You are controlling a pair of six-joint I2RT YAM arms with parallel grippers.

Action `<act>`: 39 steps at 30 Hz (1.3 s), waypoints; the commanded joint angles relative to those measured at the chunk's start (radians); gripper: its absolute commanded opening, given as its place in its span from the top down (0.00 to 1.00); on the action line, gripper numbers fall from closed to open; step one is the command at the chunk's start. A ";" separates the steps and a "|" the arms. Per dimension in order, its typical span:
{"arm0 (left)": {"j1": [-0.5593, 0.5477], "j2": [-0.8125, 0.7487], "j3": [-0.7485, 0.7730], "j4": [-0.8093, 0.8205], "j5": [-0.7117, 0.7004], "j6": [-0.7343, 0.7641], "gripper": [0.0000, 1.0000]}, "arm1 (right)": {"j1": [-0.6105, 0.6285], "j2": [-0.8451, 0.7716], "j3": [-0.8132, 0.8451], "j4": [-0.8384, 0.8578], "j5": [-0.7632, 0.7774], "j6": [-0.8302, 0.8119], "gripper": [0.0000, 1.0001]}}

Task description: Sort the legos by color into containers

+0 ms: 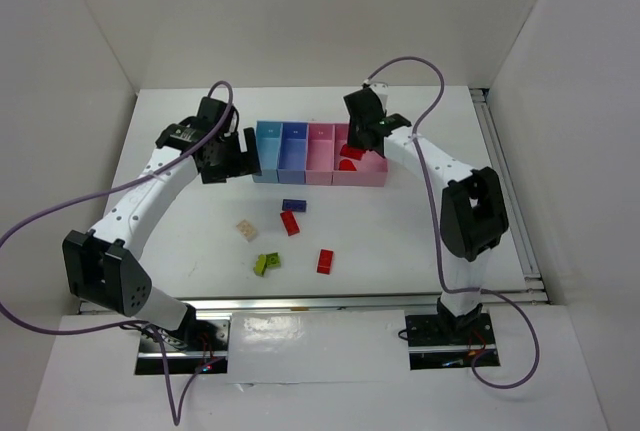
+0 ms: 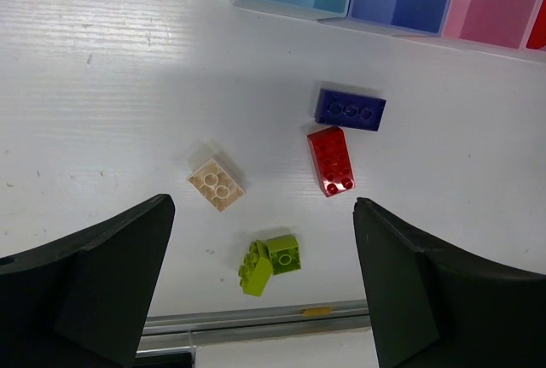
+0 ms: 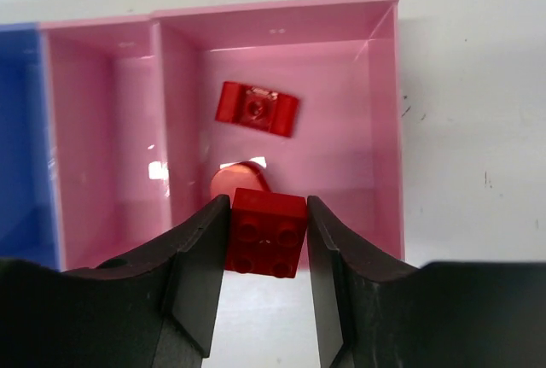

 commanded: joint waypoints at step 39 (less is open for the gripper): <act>0.035 -0.163 -0.160 -0.014 -0.052 -0.021 0.00 | 0.501 0.143 -0.147 0.191 -0.150 -0.012 0.12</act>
